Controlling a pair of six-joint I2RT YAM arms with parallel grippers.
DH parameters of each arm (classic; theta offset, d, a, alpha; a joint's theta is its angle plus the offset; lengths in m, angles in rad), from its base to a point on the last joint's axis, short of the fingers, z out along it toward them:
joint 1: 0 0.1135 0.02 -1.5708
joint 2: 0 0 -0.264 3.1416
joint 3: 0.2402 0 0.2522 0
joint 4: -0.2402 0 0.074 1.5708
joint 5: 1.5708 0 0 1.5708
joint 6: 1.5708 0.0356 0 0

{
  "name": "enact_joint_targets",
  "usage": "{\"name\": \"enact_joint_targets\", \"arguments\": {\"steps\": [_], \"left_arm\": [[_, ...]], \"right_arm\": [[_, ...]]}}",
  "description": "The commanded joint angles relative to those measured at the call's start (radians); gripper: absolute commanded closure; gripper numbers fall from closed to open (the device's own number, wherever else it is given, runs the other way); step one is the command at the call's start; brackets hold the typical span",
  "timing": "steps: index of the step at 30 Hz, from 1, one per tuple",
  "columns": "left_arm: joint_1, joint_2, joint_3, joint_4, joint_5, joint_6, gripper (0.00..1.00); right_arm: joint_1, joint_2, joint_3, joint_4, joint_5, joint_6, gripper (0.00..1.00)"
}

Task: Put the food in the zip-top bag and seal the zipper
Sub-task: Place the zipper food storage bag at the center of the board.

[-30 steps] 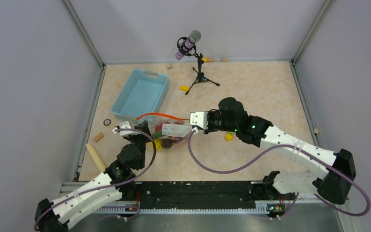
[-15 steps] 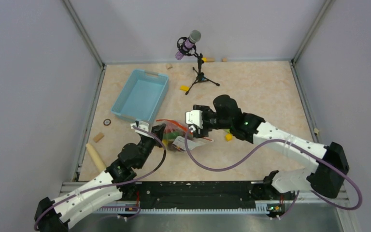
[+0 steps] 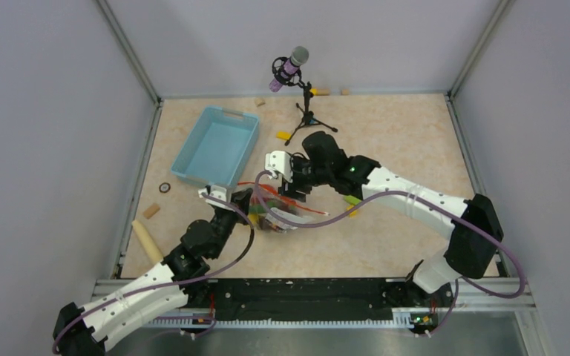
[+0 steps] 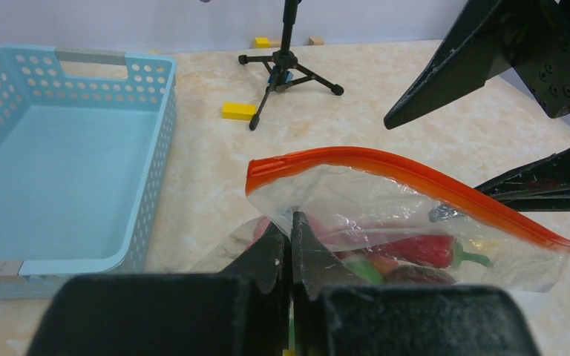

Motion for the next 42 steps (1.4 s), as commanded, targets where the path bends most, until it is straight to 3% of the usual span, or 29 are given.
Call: {"name": "enact_joint_targets", "arguments": {"steps": [1,7,13,16,21,26,33,37,40,42], "left_arm": [[0.002,-0.004,0.012,0.084,-0.065,-0.047,1.00],[0.002,0.047,0.084,0.000,-0.139,-0.107,1.00],[0.002,0.088,0.101,-0.005,-0.153,-0.115,1.00],[0.001,0.099,0.106,-0.002,-0.169,-0.119,1.00],[0.001,0.093,0.108,-0.007,-0.144,-0.118,1.00],[0.001,0.095,0.110,-0.009,-0.156,-0.117,1.00],[0.002,0.104,0.119,0.002,-0.153,-0.118,1.00],[0.002,0.120,0.129,0.010,-0.161,-0.124,1.00],[0.002,0.133,0.137,0.007,-0.163,-0.127,1.00],[0.002,0.136,0.142,-0.004,-0.167,-0.133,0.81]], "right_arm": [[-0.004,-0.043,0.038,0.007,0.102,0.077,0.38],[-0.005,-0.174,-0.059,0.163,0.068,0.217,0.35],[-0.004,-0.205,-0.064,0.154,-0.028,0.246,0.35],[-0.002,-0.175,-0.037,0.098,-0.079,0.212,0.35],[-0.003,-0.068,0.037,0.026,-0.002,0.200,0.35],[-0.002,0.031,0.136,-0.091,-0.029,0.201,0.41],[-0.003,0.112,0.220,-0.184,-0.053,0.218,0.64],[-0.002,0.158,0.258,-0.197,-0.080,0.225,0.72],[-0.003,0.189,0.304,-0.223,-0.039,0.249,1.00],[-0.005,0.188,0.318,-0.222,0.035,0.299,1.00]]}}
